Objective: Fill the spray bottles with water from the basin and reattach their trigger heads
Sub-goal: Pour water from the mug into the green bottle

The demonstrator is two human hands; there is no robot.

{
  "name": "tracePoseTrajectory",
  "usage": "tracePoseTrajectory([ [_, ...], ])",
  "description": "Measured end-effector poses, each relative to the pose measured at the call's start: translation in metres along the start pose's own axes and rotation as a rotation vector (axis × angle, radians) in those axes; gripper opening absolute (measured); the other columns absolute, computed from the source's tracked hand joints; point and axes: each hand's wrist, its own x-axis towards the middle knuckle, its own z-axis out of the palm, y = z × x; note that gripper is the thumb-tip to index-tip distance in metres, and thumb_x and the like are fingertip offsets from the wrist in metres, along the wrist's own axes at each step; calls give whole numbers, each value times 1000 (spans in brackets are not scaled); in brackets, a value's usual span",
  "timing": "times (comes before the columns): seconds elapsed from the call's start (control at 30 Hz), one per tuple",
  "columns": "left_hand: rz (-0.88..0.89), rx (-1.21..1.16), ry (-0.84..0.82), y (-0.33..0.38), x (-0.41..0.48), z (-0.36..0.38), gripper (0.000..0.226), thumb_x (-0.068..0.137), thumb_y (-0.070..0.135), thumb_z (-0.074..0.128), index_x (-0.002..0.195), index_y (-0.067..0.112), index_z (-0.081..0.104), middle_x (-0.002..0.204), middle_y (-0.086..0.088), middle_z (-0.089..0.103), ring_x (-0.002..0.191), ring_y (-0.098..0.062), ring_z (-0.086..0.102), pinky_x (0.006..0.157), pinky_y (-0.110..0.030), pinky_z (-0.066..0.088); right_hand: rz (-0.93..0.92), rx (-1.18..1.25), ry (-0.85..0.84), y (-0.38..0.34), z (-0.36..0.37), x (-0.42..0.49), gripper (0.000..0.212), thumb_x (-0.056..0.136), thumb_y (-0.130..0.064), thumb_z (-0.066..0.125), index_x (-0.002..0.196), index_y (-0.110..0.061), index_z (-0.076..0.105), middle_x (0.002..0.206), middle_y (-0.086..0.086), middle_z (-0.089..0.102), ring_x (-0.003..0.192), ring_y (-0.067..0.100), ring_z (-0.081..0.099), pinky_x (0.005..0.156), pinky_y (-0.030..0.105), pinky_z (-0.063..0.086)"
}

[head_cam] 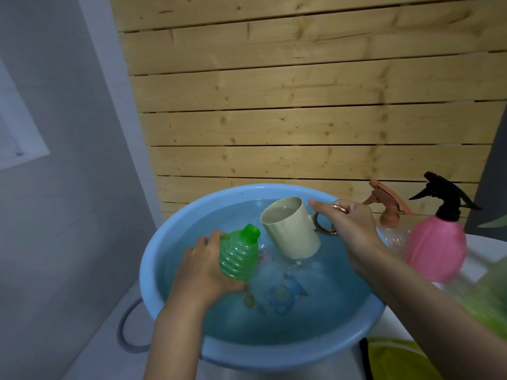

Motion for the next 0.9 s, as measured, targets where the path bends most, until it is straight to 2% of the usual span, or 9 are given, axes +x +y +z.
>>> tracePoseTrajectory([
  [0.13,-2,-8,2,-2,1,0,76,52,39,84,116,29,45,109,3,48,108,-24,49,85,-36,47,5,63,5,-4,-2,-2,36,79,-29,76,67,-12,46,68,5,30,68,18,28,63,30,25],
  [0.33,8,-29,3,-4,2,1,76,51,39,85,115,28,45,106,3,47,106,-26,49,85,-39,48,123,193,111,-4,-10,-8,54,76,-26,77,56,-22,27,66,1,22,68,18,23,62,32,17],
  [0.53,21,-53,-13,-2,2,2,74,51,39,85,113,28,45,106,3,48,107,-24,49,87,-36,47,66,209,148,-7,-15,-28,49,79,-20,75,58,-20,31,61,-1,20,62,14,24,62,29,22],
  [0.7,30,-74,-49,-4,5,5,75,49,39,85,113,30,46,106,4,48,105,-23,49,87,-37,47,-26,197,114,-6,-16,-33,48,80,-21,75,60,-18,31,61,-4,22,60,12,23,55,25,21],
  [0.8,23,-54,-62,-7,6,7,80,40,47,75,112,32,45,106,3,49,107,-24,48,88,-38,46,-69,184,120,-4,-15,-32,44,79,-22,76,61,-13,37,59,-3,28,54,8,26,48,18,25],
  [0.9,19,-45,-58,-6,7,7,82,37,50,68,113,32,45,106,4,49,108,-24,48,89,-39,47,-129,192,135,-4,-14,-32,45,78,-19,77,54,-13,39,44,-15,35,45,1,31,43,9,27],
])
